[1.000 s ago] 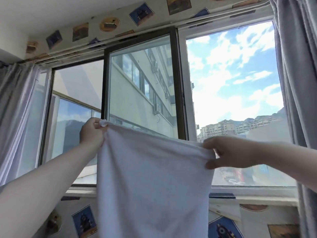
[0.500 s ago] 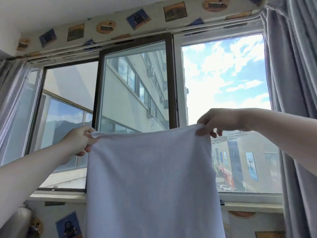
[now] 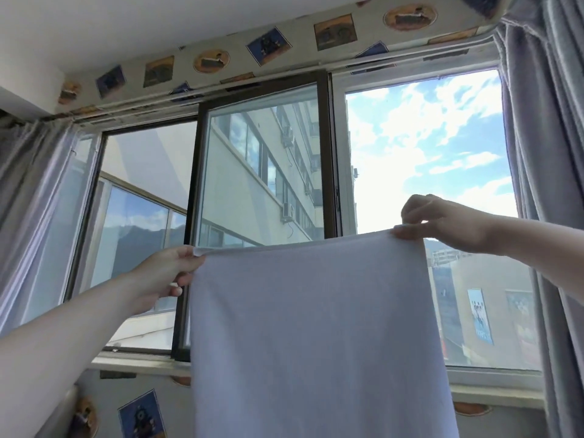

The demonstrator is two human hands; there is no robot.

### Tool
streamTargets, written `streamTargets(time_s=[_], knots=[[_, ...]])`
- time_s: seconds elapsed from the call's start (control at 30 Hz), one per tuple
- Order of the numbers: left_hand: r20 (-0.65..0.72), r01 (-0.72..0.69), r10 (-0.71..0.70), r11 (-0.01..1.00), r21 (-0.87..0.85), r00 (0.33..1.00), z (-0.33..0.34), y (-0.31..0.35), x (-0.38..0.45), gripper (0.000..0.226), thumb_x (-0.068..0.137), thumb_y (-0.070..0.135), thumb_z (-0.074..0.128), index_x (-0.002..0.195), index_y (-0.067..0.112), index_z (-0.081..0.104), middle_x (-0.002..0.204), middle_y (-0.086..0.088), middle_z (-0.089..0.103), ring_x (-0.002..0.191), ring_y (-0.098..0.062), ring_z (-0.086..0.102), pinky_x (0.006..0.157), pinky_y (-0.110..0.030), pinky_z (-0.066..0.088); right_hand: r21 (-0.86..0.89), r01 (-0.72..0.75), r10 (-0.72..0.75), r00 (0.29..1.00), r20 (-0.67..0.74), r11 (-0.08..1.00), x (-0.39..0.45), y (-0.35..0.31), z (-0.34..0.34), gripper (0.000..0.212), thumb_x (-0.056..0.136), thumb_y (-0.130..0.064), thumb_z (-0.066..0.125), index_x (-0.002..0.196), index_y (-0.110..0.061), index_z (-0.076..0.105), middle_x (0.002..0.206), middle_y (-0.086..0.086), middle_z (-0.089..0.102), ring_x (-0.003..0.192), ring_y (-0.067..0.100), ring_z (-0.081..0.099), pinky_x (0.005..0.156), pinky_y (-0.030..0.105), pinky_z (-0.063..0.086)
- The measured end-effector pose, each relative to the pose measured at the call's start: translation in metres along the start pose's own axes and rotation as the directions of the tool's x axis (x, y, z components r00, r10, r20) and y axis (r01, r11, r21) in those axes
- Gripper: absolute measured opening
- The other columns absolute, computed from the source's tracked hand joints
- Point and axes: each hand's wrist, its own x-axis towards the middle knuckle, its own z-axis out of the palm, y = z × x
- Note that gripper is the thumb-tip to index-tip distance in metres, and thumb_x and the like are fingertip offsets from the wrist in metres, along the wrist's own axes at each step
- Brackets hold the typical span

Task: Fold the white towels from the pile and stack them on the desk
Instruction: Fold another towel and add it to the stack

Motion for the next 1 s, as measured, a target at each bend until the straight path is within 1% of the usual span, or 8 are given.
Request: streamTargets(time_s=[0.17,0.27,0.37,0.53,0.63,0.8,0.93,1.0], knots=[[-0.065,-0.061,0.054,0.992,-0.114,0.996,0.007,0.015,-0.004,0.005,0.096,0.021,0.059,0.094,0.019,0.062,0.069,0.005,0.046,0.055,-0.005,0.039,0.052,-0.019,0.029,0.049,-0.107,0.102,0.991,0.086,0.993,-0.012,0.016,0.006,0.041,0.083,-0.05,0.065,0.064,-0.013,0.063,0.068,-0.006,0.065,0.069,0.013,0.064,0.073,0.027,0.049],[-0.039,-0.092,0.085,0.965,-0.247,0.996,0.01,0.025,-0.007,0.02,0.096,0.023,0.057,0.112,0.014,0.063,0.091,-0.001,0.062,0.077,-0.011,0.053,0.066,-0.024,0.043,0.241,-0.134,0.102,0.985,0.138,0.961,-0.019,0.023,0.006,0.034,0.071,-0.041,0.079,0.068,-0.008,0.071,0.075,0.006,0.072,0.077,0.019,0.07,0.078,0.028,0.055],[0.018,-0.072,0.082,0.942,-0.327,0.996,0.006,0.03,-0.01,0.024,0.094,0.023,0.058,0.114,0.013,0.064,0.097,-0.002,0.067,0.081,-0.014,0.059,0.069,-0.028,0.047,0.243,-0.14,0.099,0.98,0.174,0.96,-0.028,0.028,0.007,0.034,0.058,-0.037,0.086,0.074,-0.009,0.074,0.083,0.012,0.074,0.083,0.026,0.071,0.082,0.032,0.054],[0.001,-0.069,0.072,0.954,-0.291,0.997,-0.008,0.036,-0.011,0.016,0.093,0.024,0.059,0.101,0.015,0.069,0.085,0.0,0.073,0.069,-0.012,0.066,0.063,-0.027,0.052,0.454,-0.097,0.124,0.992,-0.03,0.886,-0.025,0.026,0.019,0.031,0.063,-0.021,0.083,0.084,-0.002,0.071,0.09,0.02,0.073,0.088,0.035,0.071,0.086,0.039,0.056],[0.027,-0.057,0.065,0.966,-0.251,0.997,-0.02,0.044,-0.017,0.028,0.077,0.031,0.067,0.1,0.014,0.069,0.083,0.002,0.074,0.065,-0.007,0.068,0.055,-0.022,0.055,0.629,-0.099,0.256,0.953,-0.163,0.771,-0.019,0.017,0.024,0.039,0.066,-0.008,0.083,0.103,-0.006,0.07,0.103,0.022,0.069,0.09,0.034,0.07,0.077,0.031,0.059],[0.026,0.016,-0.011,0.983,-0.186,1.0,-0.028,0.033,-0.027,0.019,0.081,0.028,0.068,0.094,0.015,0.069,0.082,0.003,0.074,0.069,-0.007,0.069,0.058,-0.026,0.057,0.834,-0.118,0.375,0.92,-0.112,0.539,-0.014,0.004,0.035,0.039,0.068,-0.014,0.081,0.102,-0.001,0.068,0.104,0.011,0.071,0.09,0.021,0.071,0.073,0.024,0.059],[0.001,0.064,-0.065,0.987,-0.144,0.998,-0.017,0.028,-0.035,0.015,0.093,0.031,0.062,0.101,0.019,0.066,0.091,0.006,0.069,0.079,-0.01,0.064,0.075,-0.03,0.052,0.835,-0.168,0.422,0.903,-0.083,0.524,-0.015,0.003,0.038,0.013,0.081,-0.018,0.077,0.087,-0.018,0.065,0.099,0.0,0.067,0.089,0.015,0.064,0.074,0.027,0.053],[-0.074,0.087,-0.09,0.995,-0.042,0.993,-0.007,0.032,-0.04,0.01,0.094,0.034,0.061,0.092,0.025,0.062,0.086,0.012,0.062,0.072,-0.007,0.052,0.069,-0.025,0.037,0.825,-0.163,0.425,0.9,-0.101,0.541,-0.015,0.003,0.034,0.017,0.083,-0.019,0.077,0.079,-0.021,0.061,0.097,-0.001,0.065,0.09,0.014,0.063,0.072,0.026,0.05]])
